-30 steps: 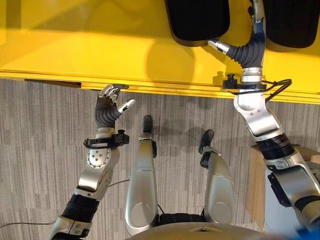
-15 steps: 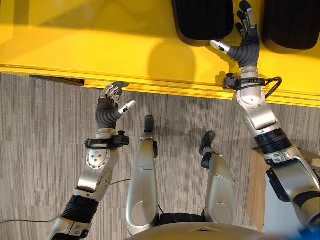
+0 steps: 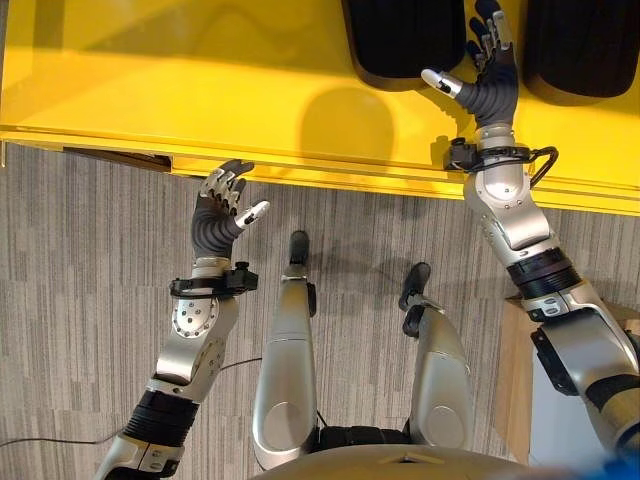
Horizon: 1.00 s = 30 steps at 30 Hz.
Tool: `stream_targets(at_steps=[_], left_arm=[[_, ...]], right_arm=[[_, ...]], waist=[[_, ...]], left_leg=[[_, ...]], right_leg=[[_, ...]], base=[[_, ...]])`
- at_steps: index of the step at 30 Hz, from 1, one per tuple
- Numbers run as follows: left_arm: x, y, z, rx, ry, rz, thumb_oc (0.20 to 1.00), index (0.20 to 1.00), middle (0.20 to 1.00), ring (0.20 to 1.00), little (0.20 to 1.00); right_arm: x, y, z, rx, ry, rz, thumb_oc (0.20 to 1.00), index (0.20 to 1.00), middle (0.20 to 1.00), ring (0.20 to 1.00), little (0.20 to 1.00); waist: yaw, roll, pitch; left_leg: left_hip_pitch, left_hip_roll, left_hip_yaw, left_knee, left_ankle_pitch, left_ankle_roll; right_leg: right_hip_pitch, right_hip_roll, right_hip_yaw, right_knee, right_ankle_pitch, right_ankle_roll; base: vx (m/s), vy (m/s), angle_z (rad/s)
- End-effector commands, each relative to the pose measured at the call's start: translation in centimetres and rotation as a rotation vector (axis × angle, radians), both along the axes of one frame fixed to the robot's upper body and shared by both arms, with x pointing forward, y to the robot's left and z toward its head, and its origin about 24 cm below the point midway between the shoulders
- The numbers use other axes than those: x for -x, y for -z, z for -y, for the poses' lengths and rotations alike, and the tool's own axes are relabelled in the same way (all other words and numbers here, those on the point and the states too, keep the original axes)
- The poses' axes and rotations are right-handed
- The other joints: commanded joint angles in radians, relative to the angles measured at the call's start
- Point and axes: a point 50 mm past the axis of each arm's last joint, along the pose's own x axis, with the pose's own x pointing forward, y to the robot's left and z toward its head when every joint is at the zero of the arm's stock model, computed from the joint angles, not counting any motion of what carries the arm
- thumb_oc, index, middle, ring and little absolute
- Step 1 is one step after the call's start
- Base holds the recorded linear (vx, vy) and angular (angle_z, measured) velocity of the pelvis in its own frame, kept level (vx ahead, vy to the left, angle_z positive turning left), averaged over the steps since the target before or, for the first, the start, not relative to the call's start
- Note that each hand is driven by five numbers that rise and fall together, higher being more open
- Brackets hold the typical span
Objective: Move parts from the plastic box to the shelf.
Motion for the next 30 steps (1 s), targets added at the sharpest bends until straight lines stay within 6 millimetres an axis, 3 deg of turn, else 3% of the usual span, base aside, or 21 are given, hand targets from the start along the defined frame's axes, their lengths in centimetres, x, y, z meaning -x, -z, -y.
stream_targets(at_steps=[1, 10, 16, 30], left_arm=[[0.4, -2.3, 0.1, -0.004, 0.017, 0.129, 1.0, 1.0, 1.0, 1.0, 1.0], [0.4, -2.4, 0.2, 0.004, 0.01, 0.132, 1.0, 1.0, 1.0, 1.0, 1.0], [0.5, -2.5, 0.1, 0.009, 0.003, 0.142, 1.0, 1.0, 1.0, 1.0, 1.0], [0.8, -2.7, 0.0, 0.002, -0.008, 0.152, 1.0, 1.0, 1.0, 1.0, 1.0]], right_arm=[[0.7, -0.1, -2.5, -0.022, -0.159, 0.017, 1.0, 1.0, 1.0, 1.0, 1.0], [1.6, -0.2, -3.7, -0.018, -0.233, 0.043, 1.0, 1.0, 1.0, 1.0, 1.0], [3.0, -1.3, -4.6, -0.004, -0.287, 0.124, 1.0, 1.0, 1.0, 1.0, 1.0], [4.2, -2.7, -4.3, 0.049, -0.223, 0.231, 1.0, 1.0, 1.0, 1.0, 1.0]], waist=[[0.031, 0.01, -0.017], [0.029, 0.009, -0.017], [0.028, 0.008, -0.017], [0.023, 0.007, -0.018]], left_leg=[[-0.008, 0.014, -0.011, 0.018, -0.051, -0.001], [-0.008, 0.012, -0.013, 0.018, -0.05, -0.002], [-0.01, 0.013, -0.014, 0.021, -0.05, -0.003], [-0.008, 0.013, -0.014, 0.022, -0.051, -0.003]], right_leg=[[0.076, -0.01, -0.001, 0.029, -0.038, 0.018], [0.074, -0.011, -0.001, 0.041, -0.045, 0.016], [0.073, -0.011, -0.001, 0.051, -0.051, 0.015], [0.069, -0.011, 0.001, 0.06, -0.057, 0.016]], base=[[0.0, 0.0, 0.0], [0.0, 0.0, 0.0], [0.0, 0.0, 0.0], [0.0, 0.0, 0.0]])
